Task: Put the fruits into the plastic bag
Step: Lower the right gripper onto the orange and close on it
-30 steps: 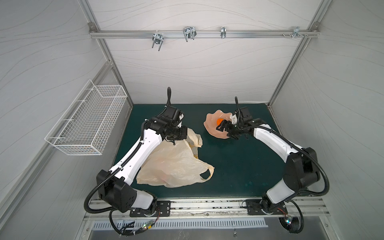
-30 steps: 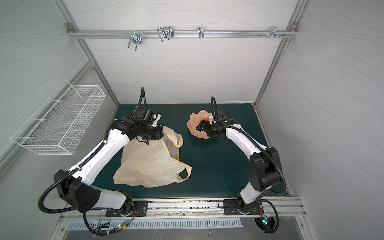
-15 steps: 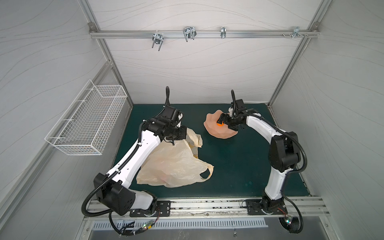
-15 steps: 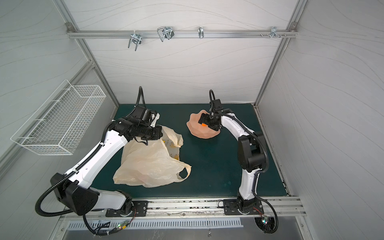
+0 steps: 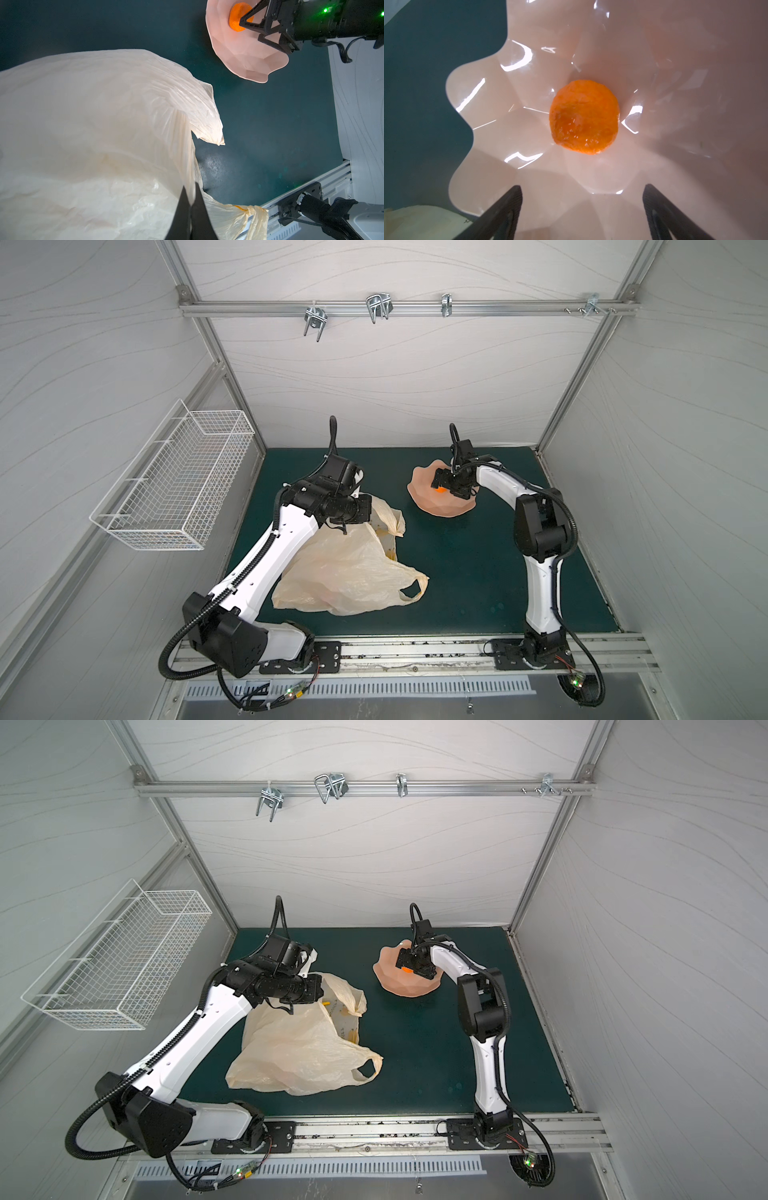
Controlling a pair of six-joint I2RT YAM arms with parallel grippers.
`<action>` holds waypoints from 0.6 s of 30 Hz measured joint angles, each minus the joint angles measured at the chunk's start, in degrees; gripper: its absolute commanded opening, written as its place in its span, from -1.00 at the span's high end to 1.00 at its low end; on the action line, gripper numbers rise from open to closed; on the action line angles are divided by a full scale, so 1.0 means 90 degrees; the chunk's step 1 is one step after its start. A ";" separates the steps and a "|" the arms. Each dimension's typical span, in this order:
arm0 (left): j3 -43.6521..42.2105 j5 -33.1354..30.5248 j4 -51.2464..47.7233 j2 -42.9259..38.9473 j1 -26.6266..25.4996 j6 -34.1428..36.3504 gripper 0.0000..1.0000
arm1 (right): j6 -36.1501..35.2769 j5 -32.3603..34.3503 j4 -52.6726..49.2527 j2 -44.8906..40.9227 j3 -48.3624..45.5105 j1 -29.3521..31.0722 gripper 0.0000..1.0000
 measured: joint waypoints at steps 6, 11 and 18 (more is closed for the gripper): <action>-0.0007 -0.0007 -0.0095 -0.0012 0.0000 -0.0002 1.00 | 0.0019 0.0197 -0.0010 0.0500 0.0522 0.0000 -0.81; -0.0007 -0.0027 -0.0104 -0.0012 0.0000 -0.0002 1.00 | 0.0075 0.0352 -0.0063 0.0882 0.0996 0.0000 -0.73; -0.0007 -0.0095 -0.0170 -0.0012 0.0000 0.0000 1.00 | 0.0107 0.0522 -0.0231 0.1324 0.1690 0.0000 -0.56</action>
